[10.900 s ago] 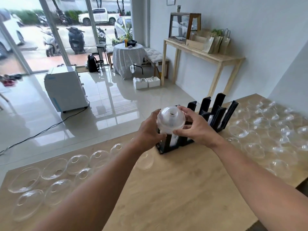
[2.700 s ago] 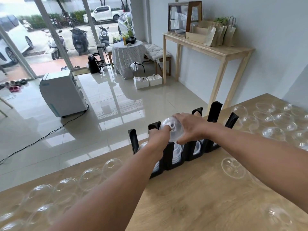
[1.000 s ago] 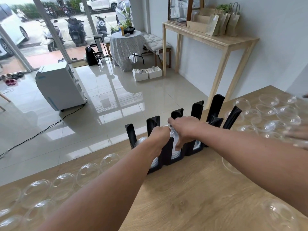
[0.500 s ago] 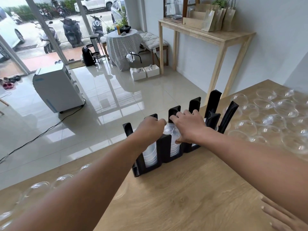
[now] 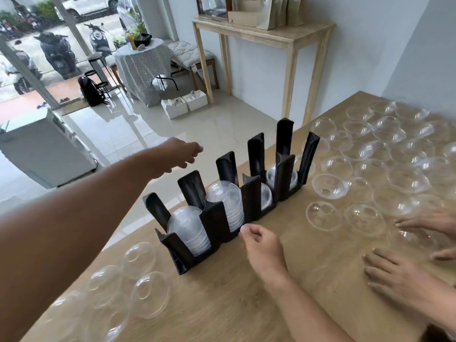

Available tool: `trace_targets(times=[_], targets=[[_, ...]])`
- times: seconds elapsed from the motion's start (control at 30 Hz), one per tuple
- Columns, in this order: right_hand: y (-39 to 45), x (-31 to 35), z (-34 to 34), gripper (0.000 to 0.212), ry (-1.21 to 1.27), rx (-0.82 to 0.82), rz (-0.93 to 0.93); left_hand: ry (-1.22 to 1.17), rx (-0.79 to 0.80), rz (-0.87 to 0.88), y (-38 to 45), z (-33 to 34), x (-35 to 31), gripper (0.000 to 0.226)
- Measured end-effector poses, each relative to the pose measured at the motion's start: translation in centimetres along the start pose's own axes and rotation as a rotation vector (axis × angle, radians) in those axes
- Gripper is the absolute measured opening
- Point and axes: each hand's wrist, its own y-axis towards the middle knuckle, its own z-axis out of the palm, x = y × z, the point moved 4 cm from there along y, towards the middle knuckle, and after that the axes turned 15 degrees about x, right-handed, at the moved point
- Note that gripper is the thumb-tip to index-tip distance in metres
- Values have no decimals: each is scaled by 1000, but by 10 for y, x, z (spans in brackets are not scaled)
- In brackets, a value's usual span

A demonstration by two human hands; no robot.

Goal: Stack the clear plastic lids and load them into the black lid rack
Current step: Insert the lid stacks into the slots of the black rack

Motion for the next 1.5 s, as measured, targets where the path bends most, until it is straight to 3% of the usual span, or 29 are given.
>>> trace_targets(times=[0.17,0.23,0.33,0.47,0.6,0.83,1.17,1.5], targets=[[23,-4,18,13,187,-21,80,319,369,-170,36,16,6,52],[28,-2,23,14,214,-40,76,334,482,-189,43,22,6,53],[32,-1,28,37,226,-66,69,332,609,-200,55,30,8,46],[37,-5,31,44,229,-111,68,384,741,-266,65,41,10,51],[41,-7,39,45,318,-122,39,429,750,-238,70,47,10,57],[43,-8,43,38,370,-166,33,297,761,-213,73,52,10,53],[36,-19,38,21,336,-130,-1,334,779,-225,85,55,13,61],[42,-21,42,34,401,-66,11,333,771,-238,87,59,9,55]])
